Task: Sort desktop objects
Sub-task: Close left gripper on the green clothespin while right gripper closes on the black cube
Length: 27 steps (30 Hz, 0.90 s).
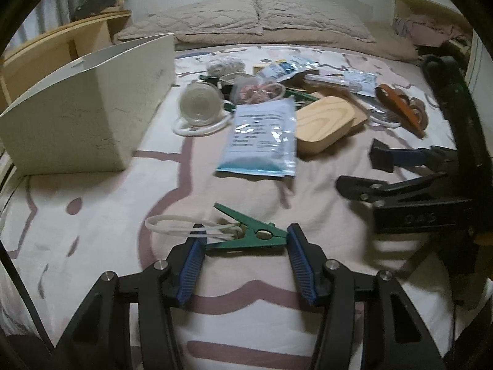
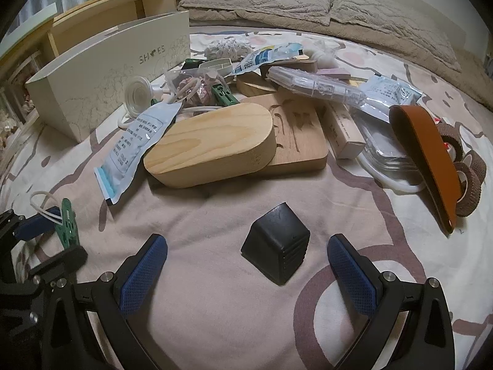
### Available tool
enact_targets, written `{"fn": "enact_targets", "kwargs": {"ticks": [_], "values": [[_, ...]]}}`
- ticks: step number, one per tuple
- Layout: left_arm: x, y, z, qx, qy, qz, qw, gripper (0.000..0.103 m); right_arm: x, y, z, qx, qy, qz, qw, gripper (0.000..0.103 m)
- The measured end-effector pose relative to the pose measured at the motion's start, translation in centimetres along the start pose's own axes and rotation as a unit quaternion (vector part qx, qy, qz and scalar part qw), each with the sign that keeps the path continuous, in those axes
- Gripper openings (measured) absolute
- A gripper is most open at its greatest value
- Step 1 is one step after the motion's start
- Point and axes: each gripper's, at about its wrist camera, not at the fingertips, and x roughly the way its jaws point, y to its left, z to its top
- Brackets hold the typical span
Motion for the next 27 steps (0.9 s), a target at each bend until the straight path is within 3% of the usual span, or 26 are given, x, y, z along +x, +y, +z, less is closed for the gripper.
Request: {"fn": "enact_targets", "kwargs": {"ticks": [3, 8, 10, 13, 17, 27], "values": [[0.0, 0.7, 0.0, -0.008, -0.004, 0.012, 0.9999, 0.054, -0.1, -0.8, 0.1, 0.016, -0.013, 0.021, 1.0, 0.103], [0.3, 1.3, -0.3, -0.024, -0.014, 0.002, 0.9996, 0.054, -0.7, -2.4, 0.1, 0.062, -0.04, 0.077, 0.994, 0.103], [0.3, 1.0, -0.4, -0.018, -0.019, 0.007, 0.9996, 0.054, -1.0, -2.7, -0.4, 0.073, -0.046, 0.076, 0.993, 0.098], [0.3, 1.0, -0.7, -0.019, -0.033, 0.009, 0.9992, 0.054, -1.1, -2.7, -0.2, 0.083, -0.05, 0.065, 0.993, 0.088], [0.5, 1.2, -0.8, -0.027, -0.041, 0.003, 0.9988, 0.054, -1.4, -3.5, -0.5, 0.105, -0.057, 0.05, 0.992, 0.066], [0.4, 1.3, -0.7, -0.033, -0.045, -0.003, 0.9984, 0.054, -2.0, -3.1, -1.0, 0.094, -0.064, 0.034, 0.993, 0.037]]}}
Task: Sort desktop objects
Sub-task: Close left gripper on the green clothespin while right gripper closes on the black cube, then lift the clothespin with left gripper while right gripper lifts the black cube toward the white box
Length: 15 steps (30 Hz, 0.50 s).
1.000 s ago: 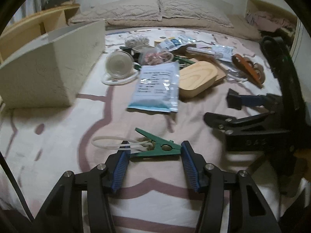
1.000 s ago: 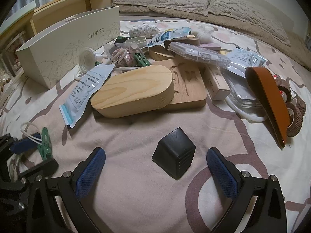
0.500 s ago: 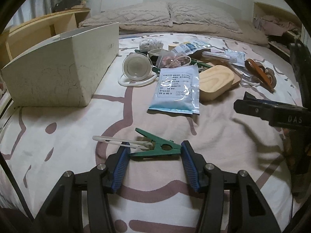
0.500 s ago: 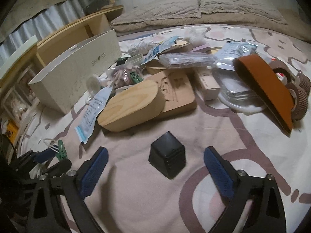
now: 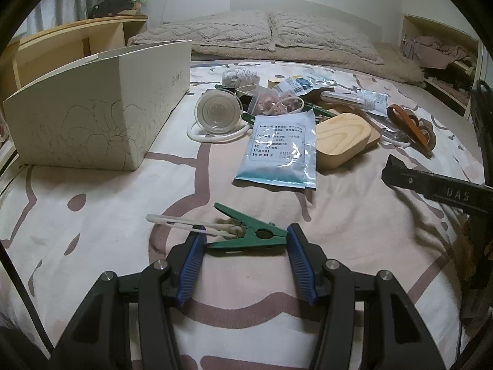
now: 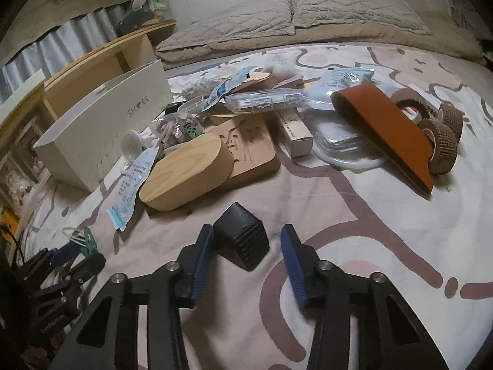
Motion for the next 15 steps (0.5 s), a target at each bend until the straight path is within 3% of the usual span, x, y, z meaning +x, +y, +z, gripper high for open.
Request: {"fn": "enact_targets", "kwargs": {"ticks": [9, 15], "values": [[-0.6, 0.1, 0.4, -0.014, 0.005, -0.014, 0.9998, 0.054, -0.9, 0.4, -0.4, -0.008, -0.003, 0.004, 1.0, 0.036], [-2.4, 0.0, 1.6, -0.018, -0.018, -0.022, 0.9994, 0.054, -2.3, 1.4, -0.9, -0.022, 0.0, 0.004, 1.0, 0.036]]}}
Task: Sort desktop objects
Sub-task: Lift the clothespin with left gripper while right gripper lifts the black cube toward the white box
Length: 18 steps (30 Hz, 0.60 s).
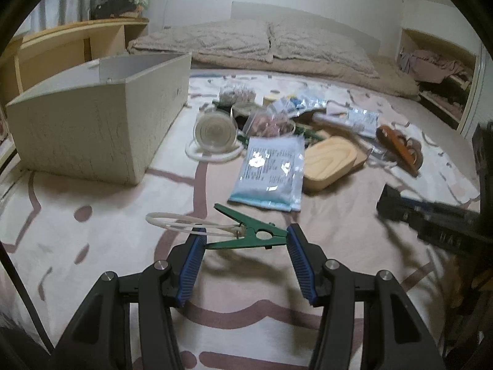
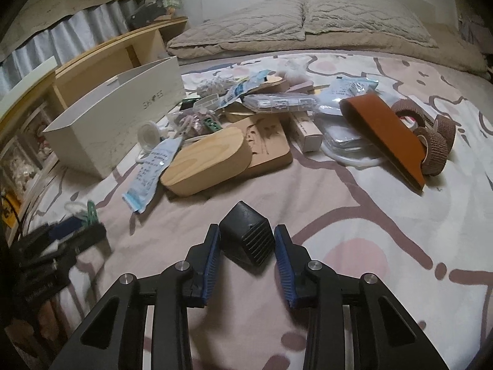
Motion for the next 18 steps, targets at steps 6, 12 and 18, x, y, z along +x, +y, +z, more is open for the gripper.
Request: {"fn": "enact_targets", "kwargs": {"ticks": [6, 12, 18], "values": [[-2.0, -0.4, 1.3, -0.001, -0.017, -0.005, 0.9998, 0.054, -2.3, 0.8, 0.0, -0.009, -0.009, 0.002, 1.0, 0.036], [-4.3, -0.7, 2.7, 0.004, -0.036, -0.012, 0.9993, 0.054, -5.6, 2.0, 1.3, -0.03, -0.036, 0.006, 0.999, 0.036], [-6.9, -0.8, 4.9, 0.005, -0.054, -0.014, 0.9984, 0.054, -8.8, 3.6, 3.3, -0.047, -0.072, 0.017, 0.996, 0.036]]}}
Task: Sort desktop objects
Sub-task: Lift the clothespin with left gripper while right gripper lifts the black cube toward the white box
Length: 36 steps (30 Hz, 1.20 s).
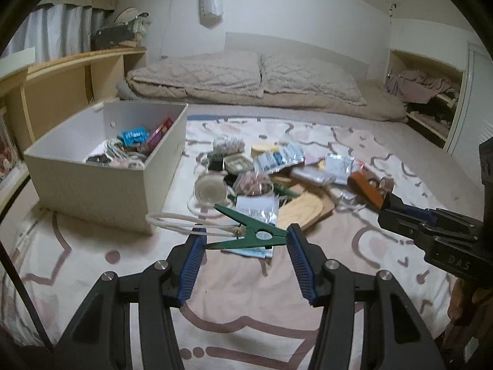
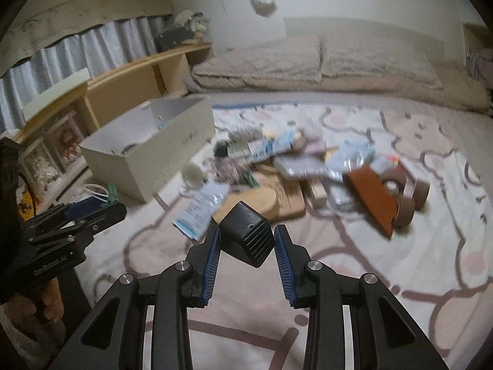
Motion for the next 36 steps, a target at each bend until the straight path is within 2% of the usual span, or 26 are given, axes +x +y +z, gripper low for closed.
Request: {"fn": "enact_targets", "kwargs": {"ticks": [11, 20, 29, 36], "values": [[-3.9, -0.5, 4.8, 0.005, -0.019, -0.005, 0.9998, 0.054, -3.4, 3.1, 4.5, -0.03, -0.05, 0.032, 0.998, 0.036], [-6.4, 0.2, 9.5, -0.004, -0.021, -0.007, 0.9998, 0.054, -5.4, 4.0, 8.0, -0.043, -0.074, 0.058, 0.995, 0.036], [-6.5, 0.2, 14.6, -0.009, -0.011, 0.001, 0.9999, 0.054, -4.5, 4.3, 11.6, -0.04, -0.068, 0.084, 0.993, 0.036], [-7.0, 2.0, 18.5, -0.017, -0.017, 0.029, 0.9993, 0.054, -3.3, 5.0, 15.2, -0.045, -0.073, 0.105, 0.991, 0.036]]}}
